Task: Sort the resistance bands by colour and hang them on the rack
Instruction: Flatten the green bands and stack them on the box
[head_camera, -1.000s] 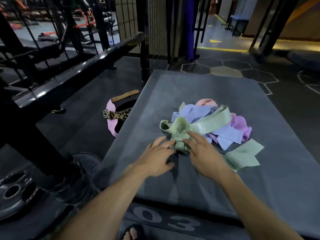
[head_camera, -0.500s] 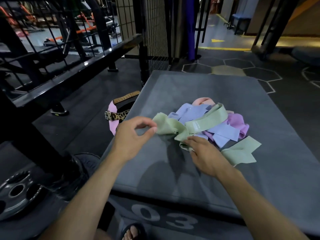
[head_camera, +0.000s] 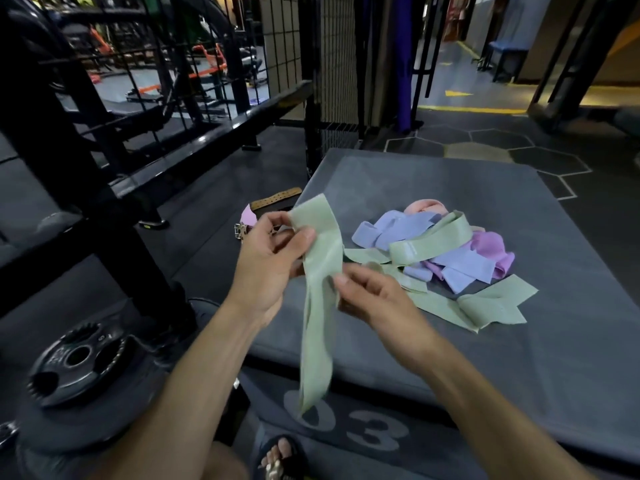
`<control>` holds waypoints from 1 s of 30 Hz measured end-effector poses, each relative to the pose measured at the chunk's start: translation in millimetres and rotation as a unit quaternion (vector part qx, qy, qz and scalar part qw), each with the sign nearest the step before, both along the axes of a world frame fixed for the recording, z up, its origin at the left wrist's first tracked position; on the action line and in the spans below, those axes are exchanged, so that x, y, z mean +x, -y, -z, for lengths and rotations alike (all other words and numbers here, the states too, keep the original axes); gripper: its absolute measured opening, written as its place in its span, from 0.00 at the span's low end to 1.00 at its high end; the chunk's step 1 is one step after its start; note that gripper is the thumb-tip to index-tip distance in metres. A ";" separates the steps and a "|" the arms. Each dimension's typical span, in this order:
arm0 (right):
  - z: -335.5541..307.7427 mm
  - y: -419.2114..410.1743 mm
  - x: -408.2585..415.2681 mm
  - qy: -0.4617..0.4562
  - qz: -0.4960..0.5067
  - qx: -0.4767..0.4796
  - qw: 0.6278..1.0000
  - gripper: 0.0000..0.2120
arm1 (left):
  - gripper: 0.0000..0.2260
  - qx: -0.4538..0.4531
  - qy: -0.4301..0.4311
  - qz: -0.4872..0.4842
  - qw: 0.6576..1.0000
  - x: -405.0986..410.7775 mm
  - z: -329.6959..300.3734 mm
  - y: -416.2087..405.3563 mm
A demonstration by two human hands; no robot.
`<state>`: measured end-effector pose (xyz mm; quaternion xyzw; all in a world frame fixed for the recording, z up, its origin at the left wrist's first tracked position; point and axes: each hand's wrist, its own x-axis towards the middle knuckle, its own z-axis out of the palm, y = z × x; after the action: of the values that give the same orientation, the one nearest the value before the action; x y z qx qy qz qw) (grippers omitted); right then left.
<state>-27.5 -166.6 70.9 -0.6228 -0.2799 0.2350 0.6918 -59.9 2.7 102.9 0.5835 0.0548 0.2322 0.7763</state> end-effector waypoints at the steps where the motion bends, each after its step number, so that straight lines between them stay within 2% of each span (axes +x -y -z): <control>1: 2.4 -2.5 -2.1 -0.033 -0.002 0.010 0.999 0.12 | 0.07 0.004 -0.010 -0.005 1.000 0.4 2.1 -0.2; 3: 5.8 -4.8 -3.9 -0.078 0.022 0.010 0.997 0.06 | 0.07 0.024 -0.032 -0.010 0.999 1.4 7.9 -3.0; 6: 13.8 -4.1 -2.3 -0.110 0.047 -0.042 0.992 0.06 | 0.05 0.083 -0.077 -0.024 0.993 4.7 22.7 -11.1; 8: 20.5 -2.1 -2.0 -0.128 0.018 -0.085 0.988 0.05 | 0.06 0.105 -0.106 -0.047 0.988 8.9 33.9 -17.9; 12: 37.2 2.5 -1.4 -0.129 -0.014 -0.181 0.975 0.06 | 0.09 0.071 -0.130 -0.125 0.981 22.7 48.5 -30.5; 15: 48.8 5.4 2.9 -0.121 0.005 -0.201 0.972 0.02 | 0.09 0.018 -0.160 -0.186 0.969 38.3 62.2 -43.9; 18: 62.0 3.7 12.3 -0.106 0.055 -0.205 0.972 0.08 | 0.06 -0.032 -0.210 -0.157 0.964 51.1 74.4 -44.5; 20: 66.4 -0.5 17.6 -0.085 0.061 -0.225 0.969 0.09 | 0.06 -0.021 -0.235 -0.112 0.965 55.7 80.1 -41.4; 22: 68.3 -5.9 27.0 0.001 0.074 -0.279 0.957 0.08 | 0.08 0.010 -0.241 -0.132 0.961 63.2 87.2 -48.1; 25: 66.8 -12.0 45.4 0.169 0.139 -0.319 0.922 0.07 | 0.08 0.080 -0.245 -0.218 0.941 68.0 91.6 -67.7; 28: 69.0 -13.4 65.4 0.363 0.192 -0.354 0.840 0.10 | 0.11 0.135 -0.244 -0.242 0.929 69.6 95.3 -80.0; 30: 72.6 -14.8 74.8 0.435 0.191 -0.409 0.779 0.13 | 0.13 0.150 -0.237 -0.243 0.929 72.5 100.4 -86.2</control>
<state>47.3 -151.8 -1.6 -0.9238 -0.3040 -0.1051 0.2078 12.6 88.8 2.5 0.6999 0.3421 0.2737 0.5641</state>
